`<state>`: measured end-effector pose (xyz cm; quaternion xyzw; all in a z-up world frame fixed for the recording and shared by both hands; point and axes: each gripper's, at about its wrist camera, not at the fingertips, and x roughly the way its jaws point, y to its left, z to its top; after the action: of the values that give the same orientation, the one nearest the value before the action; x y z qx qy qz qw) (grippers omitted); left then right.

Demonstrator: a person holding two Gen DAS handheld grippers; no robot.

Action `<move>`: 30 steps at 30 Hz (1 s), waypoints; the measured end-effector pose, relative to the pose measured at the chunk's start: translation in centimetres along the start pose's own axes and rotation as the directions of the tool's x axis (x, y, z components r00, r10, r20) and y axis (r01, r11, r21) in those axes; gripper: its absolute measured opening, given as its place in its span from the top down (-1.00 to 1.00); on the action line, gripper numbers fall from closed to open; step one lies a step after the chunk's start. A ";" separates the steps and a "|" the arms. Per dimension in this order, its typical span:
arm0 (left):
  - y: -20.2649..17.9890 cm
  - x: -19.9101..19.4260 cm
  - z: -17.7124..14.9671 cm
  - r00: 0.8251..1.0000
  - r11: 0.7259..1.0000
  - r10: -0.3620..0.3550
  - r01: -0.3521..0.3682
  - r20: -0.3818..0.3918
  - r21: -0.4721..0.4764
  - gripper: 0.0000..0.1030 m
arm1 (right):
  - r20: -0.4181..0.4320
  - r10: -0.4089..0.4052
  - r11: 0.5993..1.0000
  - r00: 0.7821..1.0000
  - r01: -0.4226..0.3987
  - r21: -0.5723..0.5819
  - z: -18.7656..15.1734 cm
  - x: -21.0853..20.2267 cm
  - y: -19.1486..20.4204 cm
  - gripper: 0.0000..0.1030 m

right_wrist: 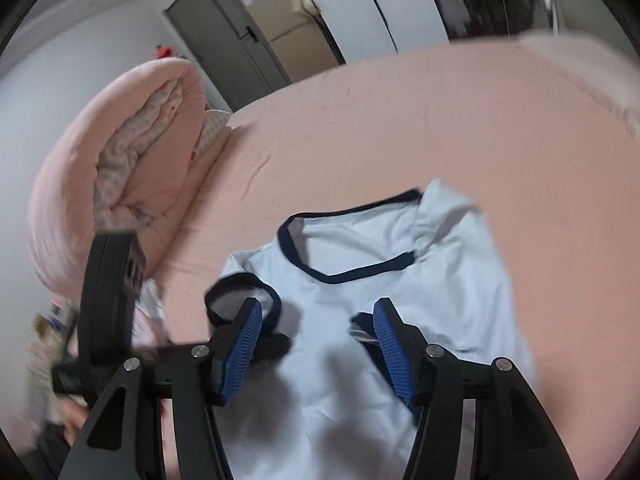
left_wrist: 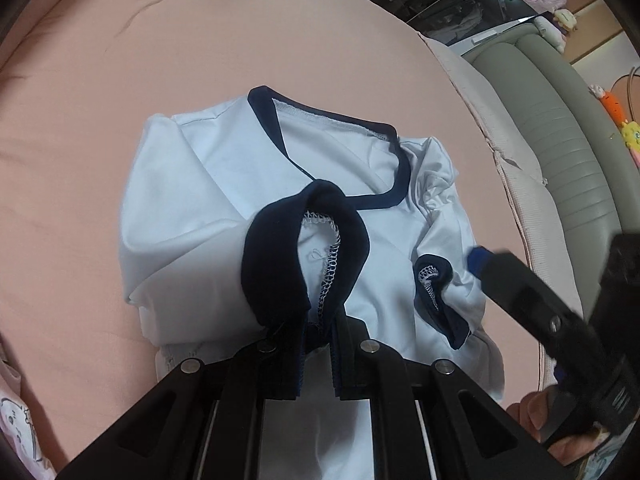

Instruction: Fold clothes

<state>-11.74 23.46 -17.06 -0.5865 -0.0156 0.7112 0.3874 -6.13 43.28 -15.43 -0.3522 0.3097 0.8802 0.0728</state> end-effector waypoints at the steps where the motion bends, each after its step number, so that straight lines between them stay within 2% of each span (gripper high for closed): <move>1: 0.2 0.0 -0.1 1.000 1.000 0.003 -0.003 0.001 -0.001 0.84 | -0.024 0.023 1.000 0.999 -0.023 0.009 0.4 0.8 0.0 -0.12; 3: 0.5 0.0 -0.4 1.000 1.000 0.013 -0.013 0.009 0.006 0.84 | -0.084 0.051 0.999 0.995 -0.050 0.011 1.0 2.6 0.2 -0.12; 5: 0.3 0.0 -0.9 0.999 0.999 0.031 -0.031 0.026 0.028 0.84 | -0.130 0.034 0.999 0.991 -0.037 -0.017 1.5 4.3 0.6 -0.12; 8: -0.3 -0.3 -1.5 0.996 0.995 0.064 -0.068 0.061 0.068 0.84 | -0.182 -0.024 0.995 0.983 0.006 -0.100 1.4 6.4 1.7 -0.12; 11: -1.2 -1.0 -2.1 0.992 0.989 0.097 -0.105 0.086 0.107 0.84 | -0.223 -0.135 0.980 0.965 0.097 -0.172 0.5 8.2 2.3 -0.12; 14: -1.5 -2.6 -3.1 0.988 0.986 0.103 -0.117 0.116 0.120 0.83 | -0.226 -0.158 0.978 0.961 0.121 -0.167 -0.1 8.6 1.9 -0.12; 19: -0.1 -6.2 -3.6 0.982 0.994 0.095 -0.103 0.165 0.043 0.83 | -0.205 -0.183 0.965 0.962 0.136 -0.224 -1.2 8.3 2.3 -0.12; 21: 0.7 -7.3 -3.2 0.977 0.993 0.115 -0.117 0.182 0.003 0.83 | -0.204 -0.177 0.968 0.963 0.132 -0.215 -1.4 8.3 2.0 -0.12; 25: 2.4 -8.2 -2.0 0.956 0.980 0.199 -0.190 0.218 -0.060 0.83 | -0.203 -0.162 0.973 0.966 0.121 -0.198 -1.7 8.1 1.6 -0.13; 28: 3.8 -6.7 -1.0 0.969 0.982 0.173 -0.155 0.177 -0.110 0.83 | -0.200 -0.159 0.973 0.967 0.118 -0.200 -1.9 8.0 1.5 -0.13; 30: 4.0 -5.8 -1.0 0.978 0.985 0.148 -0.133 0.143 -0.111 0.83 | -0.198 -0.153 0.973 0.968 0.113 -0.201 -1.9 7.8 1.4 -0.13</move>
<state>-12.93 16.96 -14.52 -0.5493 -0.0392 0.7775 0.3037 -11.27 40.30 -21.02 -0.4696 0.2068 0.8559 0.0647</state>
